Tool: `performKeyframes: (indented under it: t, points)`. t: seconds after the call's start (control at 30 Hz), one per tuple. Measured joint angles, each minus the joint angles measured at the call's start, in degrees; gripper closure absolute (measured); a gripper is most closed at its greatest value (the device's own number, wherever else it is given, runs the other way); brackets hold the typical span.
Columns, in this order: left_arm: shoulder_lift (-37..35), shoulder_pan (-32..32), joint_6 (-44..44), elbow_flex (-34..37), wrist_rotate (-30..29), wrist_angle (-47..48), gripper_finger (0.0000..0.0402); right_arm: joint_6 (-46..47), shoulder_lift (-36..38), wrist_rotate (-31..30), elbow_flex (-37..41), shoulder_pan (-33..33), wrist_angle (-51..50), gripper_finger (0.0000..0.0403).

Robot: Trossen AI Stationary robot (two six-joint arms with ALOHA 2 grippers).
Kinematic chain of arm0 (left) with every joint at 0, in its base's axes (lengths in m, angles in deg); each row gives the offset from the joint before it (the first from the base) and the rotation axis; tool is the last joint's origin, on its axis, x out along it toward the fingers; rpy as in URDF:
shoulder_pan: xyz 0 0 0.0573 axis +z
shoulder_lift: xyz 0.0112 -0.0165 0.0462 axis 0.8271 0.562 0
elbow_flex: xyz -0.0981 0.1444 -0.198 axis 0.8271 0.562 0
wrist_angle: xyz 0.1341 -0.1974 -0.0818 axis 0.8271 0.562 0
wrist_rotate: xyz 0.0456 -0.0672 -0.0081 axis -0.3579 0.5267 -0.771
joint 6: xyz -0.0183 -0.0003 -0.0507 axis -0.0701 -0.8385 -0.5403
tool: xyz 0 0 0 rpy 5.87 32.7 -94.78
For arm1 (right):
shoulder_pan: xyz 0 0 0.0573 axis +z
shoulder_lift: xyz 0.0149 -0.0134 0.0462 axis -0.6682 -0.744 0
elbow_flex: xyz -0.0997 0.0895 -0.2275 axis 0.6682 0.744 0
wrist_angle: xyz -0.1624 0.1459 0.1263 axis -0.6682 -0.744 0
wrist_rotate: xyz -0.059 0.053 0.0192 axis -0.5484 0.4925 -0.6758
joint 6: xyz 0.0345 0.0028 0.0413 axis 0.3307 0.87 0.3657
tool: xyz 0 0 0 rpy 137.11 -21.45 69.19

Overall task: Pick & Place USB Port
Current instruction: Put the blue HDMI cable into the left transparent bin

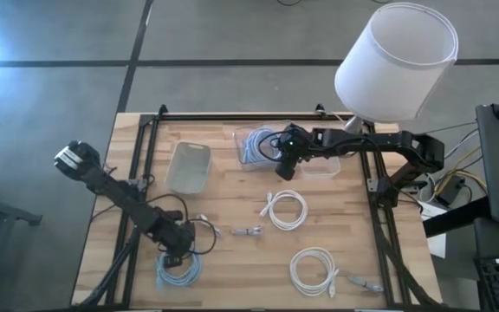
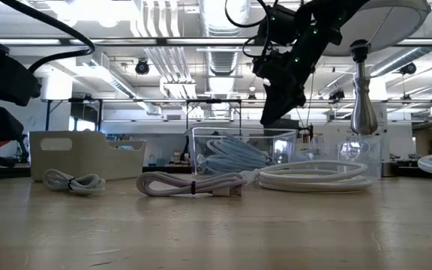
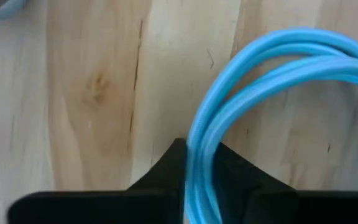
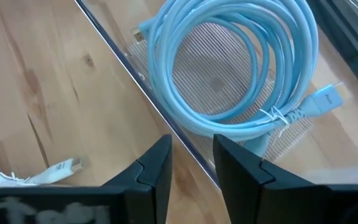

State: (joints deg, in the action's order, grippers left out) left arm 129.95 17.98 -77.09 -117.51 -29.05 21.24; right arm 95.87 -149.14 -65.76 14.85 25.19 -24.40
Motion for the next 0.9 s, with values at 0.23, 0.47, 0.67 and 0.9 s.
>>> performKeyframes:
  t: [0.23, 0.47, 0.67, 0.9]
  points:
    - [-0.1, 2.0, 0.1, -3.6, 0.5, 2.1, 0.0358, -1.0, 0.0, 0.0, 0.0, 0.0, 0.4, 0.0292]
    - [-0.5, 4.2, 9.1, -13.7, -7.5, 5.0, 0.0366, -1.1, 0.0, 0.0, -0.7, 0.0, 1.4, 0.0296]
    - [-0.5, 6.4, 18.4, -22.4, -16.1, 8.8, 0.0361, -2.3, 0.0, 4.5, -0.7, 0.0, 4.7, 0.0287]
    - [-0.6, 11.5, 33.0, -26.1, -33.3, 8.8, 0.0361, -5.6, 0.3, 15.7, -0.7, 1.3, 7.7, 0.0275]
